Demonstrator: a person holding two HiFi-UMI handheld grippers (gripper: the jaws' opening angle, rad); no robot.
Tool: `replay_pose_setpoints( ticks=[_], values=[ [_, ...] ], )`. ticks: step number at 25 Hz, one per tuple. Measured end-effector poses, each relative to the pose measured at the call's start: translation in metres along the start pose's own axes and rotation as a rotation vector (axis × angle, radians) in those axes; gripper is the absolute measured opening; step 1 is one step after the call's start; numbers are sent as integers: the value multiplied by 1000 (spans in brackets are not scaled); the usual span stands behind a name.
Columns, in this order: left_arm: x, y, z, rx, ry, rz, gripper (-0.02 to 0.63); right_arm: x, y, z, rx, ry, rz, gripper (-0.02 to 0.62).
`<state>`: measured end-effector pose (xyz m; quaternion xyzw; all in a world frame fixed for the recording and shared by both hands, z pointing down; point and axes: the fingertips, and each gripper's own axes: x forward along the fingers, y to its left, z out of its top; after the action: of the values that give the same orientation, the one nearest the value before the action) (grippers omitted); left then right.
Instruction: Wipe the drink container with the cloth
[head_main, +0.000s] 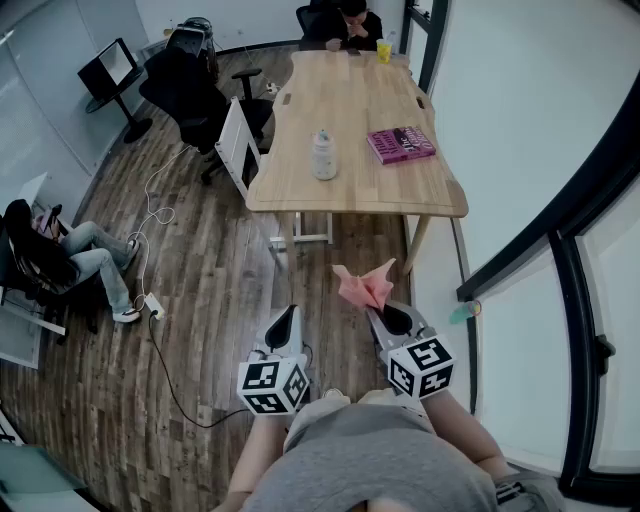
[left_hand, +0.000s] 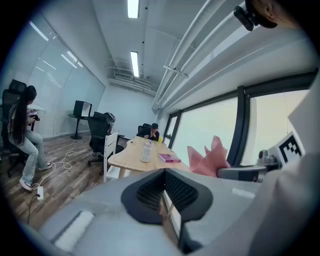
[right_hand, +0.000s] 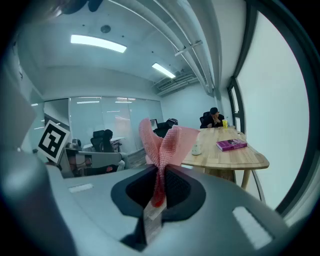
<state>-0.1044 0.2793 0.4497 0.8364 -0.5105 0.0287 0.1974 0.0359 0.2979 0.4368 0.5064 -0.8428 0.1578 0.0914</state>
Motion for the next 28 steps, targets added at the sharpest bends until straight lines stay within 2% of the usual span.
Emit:
replay_pose_setpoints(
  ticks=[12, 28],
  values=[
    [-21, -13, -1, 10, 14, -18, 3, -24, 25, -8, 4, 0, 13, 23],
    [-26, 11, 3, 29, 30, -50, 3, -9, 43, -4, 77, -34, 29, 26]
  ],
)
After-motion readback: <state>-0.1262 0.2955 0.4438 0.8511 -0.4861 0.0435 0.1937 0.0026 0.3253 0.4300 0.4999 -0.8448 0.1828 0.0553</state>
